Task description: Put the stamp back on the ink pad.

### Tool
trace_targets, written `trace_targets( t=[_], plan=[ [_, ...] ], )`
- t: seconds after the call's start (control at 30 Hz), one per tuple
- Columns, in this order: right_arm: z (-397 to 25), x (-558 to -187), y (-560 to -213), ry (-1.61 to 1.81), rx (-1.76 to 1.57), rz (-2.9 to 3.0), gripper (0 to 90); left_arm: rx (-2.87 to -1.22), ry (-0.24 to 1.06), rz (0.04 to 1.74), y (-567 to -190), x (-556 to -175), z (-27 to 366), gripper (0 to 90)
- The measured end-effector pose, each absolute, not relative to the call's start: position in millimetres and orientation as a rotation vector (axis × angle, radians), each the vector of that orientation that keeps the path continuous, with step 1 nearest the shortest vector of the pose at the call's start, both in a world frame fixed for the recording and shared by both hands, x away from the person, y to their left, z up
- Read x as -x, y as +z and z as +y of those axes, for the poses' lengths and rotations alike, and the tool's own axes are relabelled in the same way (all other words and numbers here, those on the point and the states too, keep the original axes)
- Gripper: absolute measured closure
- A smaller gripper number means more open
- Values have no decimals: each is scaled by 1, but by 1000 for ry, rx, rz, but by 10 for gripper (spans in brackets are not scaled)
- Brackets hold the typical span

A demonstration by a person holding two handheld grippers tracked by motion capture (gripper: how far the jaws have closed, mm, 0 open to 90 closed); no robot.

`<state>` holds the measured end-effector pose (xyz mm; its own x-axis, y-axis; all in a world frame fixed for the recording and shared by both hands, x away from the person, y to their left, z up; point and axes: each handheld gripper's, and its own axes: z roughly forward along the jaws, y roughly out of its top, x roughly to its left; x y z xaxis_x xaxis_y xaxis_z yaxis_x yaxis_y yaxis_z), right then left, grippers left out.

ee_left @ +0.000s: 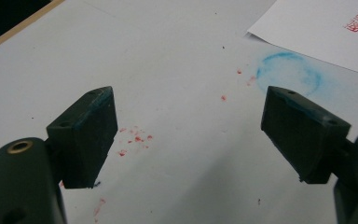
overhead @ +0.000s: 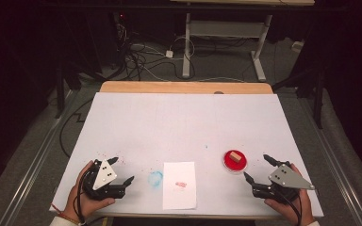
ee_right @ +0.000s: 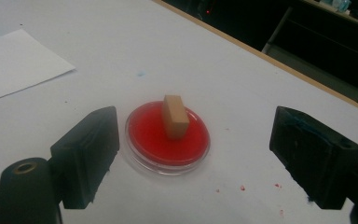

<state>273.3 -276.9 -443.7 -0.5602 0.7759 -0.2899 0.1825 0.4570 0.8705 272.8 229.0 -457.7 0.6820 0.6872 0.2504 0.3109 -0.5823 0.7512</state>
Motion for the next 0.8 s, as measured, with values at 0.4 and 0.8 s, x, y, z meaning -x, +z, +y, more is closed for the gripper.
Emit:
trace_targets(
  t=[0.4, 0.8],
  plan=[
    [-273, -273, -443, 1085, -783, 2006, 162, -2195, 694, 759, -458, -271, 230, 181],
    [-275, -273, -444, 1091, -791, 2005, 162, -2210, 691, 754, -459, -271, 228, 181]
  ],
)
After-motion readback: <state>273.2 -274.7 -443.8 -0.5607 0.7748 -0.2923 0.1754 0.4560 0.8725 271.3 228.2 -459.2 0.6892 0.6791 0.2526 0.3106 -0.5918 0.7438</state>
